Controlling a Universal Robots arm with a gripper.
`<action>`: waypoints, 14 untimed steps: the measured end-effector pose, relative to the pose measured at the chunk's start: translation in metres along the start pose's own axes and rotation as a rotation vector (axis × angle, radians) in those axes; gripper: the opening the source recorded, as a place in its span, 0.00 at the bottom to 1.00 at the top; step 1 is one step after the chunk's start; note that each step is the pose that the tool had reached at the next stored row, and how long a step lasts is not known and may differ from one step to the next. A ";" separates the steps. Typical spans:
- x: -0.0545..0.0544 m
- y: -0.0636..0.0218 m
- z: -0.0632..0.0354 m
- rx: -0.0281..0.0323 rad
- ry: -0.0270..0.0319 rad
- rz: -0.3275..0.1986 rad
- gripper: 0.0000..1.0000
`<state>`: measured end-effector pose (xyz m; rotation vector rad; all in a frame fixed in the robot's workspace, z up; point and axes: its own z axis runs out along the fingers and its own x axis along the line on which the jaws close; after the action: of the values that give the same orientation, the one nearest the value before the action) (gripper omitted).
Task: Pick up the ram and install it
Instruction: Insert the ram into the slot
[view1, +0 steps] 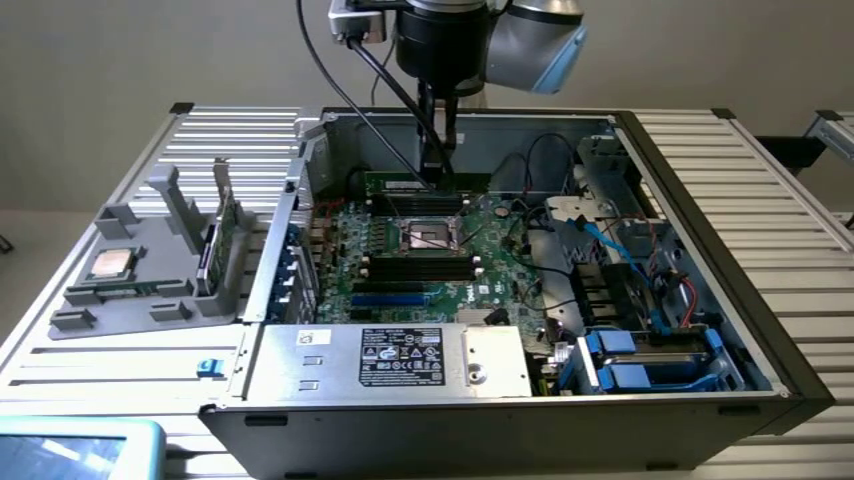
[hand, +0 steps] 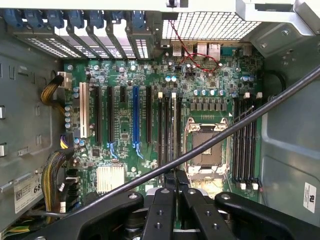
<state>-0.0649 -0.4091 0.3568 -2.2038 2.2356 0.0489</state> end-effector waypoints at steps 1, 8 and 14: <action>0.000 0.0000 0.0000 0.0000 0.0000 0.000 0.11; 0.000 0.0000 0.0000 -0.0002 0.0002 0.000 0.11; 0.000 -0.0001 0.0091 -0.0001 0.0000 0.000 0.11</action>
<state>-0.0650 -0.4091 0.3477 -2.2040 2.2355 0.0490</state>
